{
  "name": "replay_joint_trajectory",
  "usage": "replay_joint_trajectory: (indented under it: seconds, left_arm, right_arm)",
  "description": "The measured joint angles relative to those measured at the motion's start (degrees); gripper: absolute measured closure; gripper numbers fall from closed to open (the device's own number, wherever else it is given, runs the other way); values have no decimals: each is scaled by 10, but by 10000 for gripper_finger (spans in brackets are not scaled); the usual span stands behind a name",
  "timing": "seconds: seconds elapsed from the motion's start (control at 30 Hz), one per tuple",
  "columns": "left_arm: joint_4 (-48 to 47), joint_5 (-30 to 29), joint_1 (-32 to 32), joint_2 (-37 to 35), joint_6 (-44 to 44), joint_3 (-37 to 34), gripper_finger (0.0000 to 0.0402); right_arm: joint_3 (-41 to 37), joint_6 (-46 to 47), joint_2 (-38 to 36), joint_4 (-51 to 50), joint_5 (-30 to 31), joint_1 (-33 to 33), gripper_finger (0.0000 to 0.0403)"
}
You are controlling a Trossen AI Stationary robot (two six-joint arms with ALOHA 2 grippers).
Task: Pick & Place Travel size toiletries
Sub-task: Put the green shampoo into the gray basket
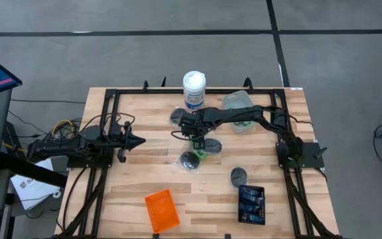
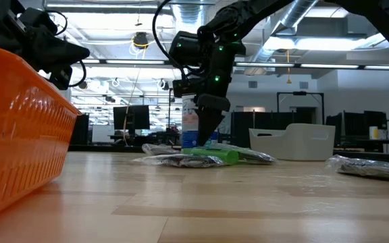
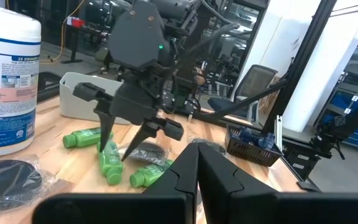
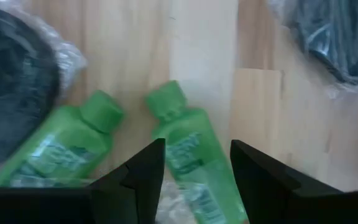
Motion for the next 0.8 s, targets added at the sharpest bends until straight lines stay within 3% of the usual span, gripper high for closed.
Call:
replay_joint_trajectory:
  seconds: [0.13,0.43,0.8]
  left_arm:
    - [0,0,0,0,0,0,401]
    - [0,0,0,0,0,0,401]
    - [0,1,0,0,0,0,401]
  right_arm:
    - [0,-7,0,5,2,-5,217]
    - [0,-7,0,2,34,-4,150]
    - [2,-20,29,8,12,-3,153]
